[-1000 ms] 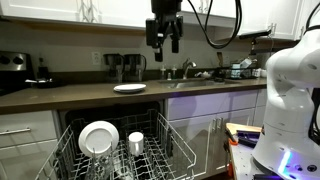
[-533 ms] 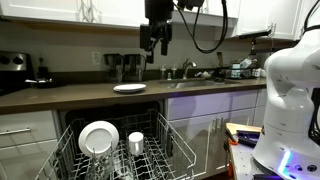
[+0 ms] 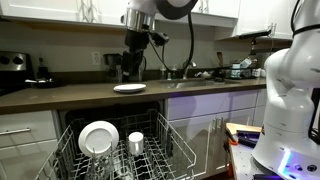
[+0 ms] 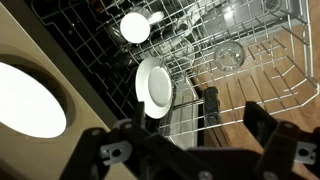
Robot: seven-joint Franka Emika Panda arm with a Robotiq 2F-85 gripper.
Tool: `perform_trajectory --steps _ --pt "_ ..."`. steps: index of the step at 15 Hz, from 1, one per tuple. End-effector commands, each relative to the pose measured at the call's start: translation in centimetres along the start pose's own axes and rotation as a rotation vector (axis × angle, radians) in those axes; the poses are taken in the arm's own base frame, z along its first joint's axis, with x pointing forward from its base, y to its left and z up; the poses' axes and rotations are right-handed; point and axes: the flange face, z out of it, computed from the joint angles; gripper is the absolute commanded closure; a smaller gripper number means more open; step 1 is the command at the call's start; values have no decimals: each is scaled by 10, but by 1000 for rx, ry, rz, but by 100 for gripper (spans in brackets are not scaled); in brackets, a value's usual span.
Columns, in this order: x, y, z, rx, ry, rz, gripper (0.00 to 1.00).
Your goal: Remove the plate from the plate dryer and put it on top of the two white plates
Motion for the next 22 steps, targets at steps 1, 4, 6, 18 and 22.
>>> perform_trajectory --steps 1,4,6,18,22 --pt "32 15 44 84 18 -137 0" --pt "52 23 77 176 -39 -242 0" --pt "65 36 94 224 -73 -286 0" --pt "85 60 131 186 -148 -339 0" --pt "93 80 154 118 -185 -381 0"
